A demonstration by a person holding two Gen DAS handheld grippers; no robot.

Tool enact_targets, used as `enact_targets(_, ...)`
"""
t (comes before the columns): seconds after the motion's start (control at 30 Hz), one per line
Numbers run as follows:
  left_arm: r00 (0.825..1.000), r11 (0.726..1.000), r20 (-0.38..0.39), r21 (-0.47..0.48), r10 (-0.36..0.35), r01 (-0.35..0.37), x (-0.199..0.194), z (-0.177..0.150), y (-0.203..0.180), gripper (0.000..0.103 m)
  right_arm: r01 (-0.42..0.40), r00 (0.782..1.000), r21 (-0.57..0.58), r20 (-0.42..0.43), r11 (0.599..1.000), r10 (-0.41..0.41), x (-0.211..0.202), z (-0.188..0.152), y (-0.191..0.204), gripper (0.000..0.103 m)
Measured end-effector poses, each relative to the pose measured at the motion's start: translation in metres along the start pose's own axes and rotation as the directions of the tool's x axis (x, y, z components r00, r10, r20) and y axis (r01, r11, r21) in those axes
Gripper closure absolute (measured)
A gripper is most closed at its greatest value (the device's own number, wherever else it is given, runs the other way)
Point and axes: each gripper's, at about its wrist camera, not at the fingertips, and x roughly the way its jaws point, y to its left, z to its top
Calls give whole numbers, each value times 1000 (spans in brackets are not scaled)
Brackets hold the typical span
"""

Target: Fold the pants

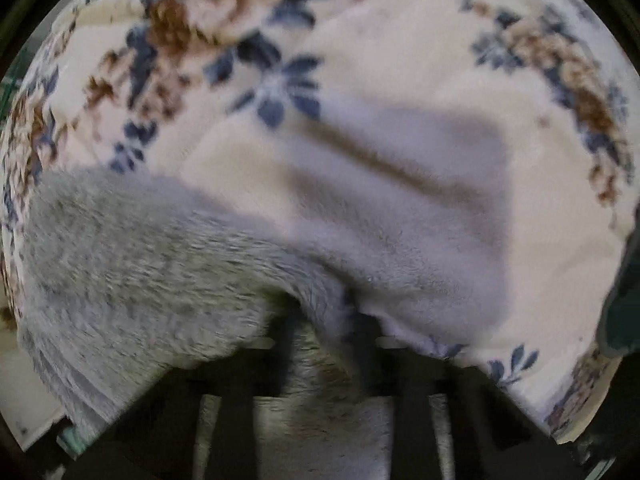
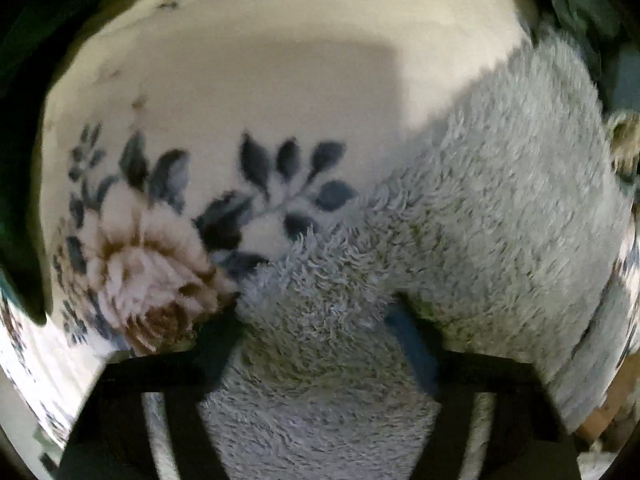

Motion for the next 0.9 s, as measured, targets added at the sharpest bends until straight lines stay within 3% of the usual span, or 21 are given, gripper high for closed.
enact_targets(0.03, 999, 999, 18, 3, -32, 32, -6, -3, 4, 97, 15, 999, -24, 28, 1000, -15, -6, -2, 3, 85)
enact_targets(0.07, 996, 997, 42, 4, -78, 78, -16, -10, 11, 98, 24, 998, -40, 52, 999, -22, -11, -6, 3, 89)
enact_targets(0.2, 975, 981, 113, 19, -193, 192, -54, -36, 35, 99, 12, 993, -111, 114, 994, 1, -37, -26, 11, 92)
enact_targets(0.37, 942, 962, 198, 82, -273, 261, -99, -80, 90, 99, -36, 974, -177, 214, 984, 74, -94, -71, -5, 93)
enact_targets(0.47, 920, 950, 241, 124, -308, 285, -121, -110, 109, 99, -82, 960, -185, 251, 979, 127, -127, -107, -35, 93)
enact_targets(0.57, 906, 943, 270, 154, -326, 293, -140, -147, 145, 99, -112, 952, -193, 260, 975, 160, -156, -140, -106, 93)
enact_targets(0.67, 916, 949, 257, 150, -309, 278, -127, -179, 179, 99, -142, 957, -175, 228, 974, 181, -175, -183, -167, 94)
enact_targets(0.73, 933, 959, 232, 134, -274, 249, -110, -203, 203, 99, -146, 962, -168, 207, 975, 179, -180, -210, -202, 94)
enact_targets(0.8, 956, 972, 184, 101, -227, 211, -76, -220, 224, 99, -124, 970, -171, 188, 977, 156, -171, -239, -232, 94)
enact_targets(0.9, 976, 985, 137, 66, -167, 159, -28, -235, 245, 99, -69, 986, -177, 138, 982, 95, -145, -273, -266, 94)
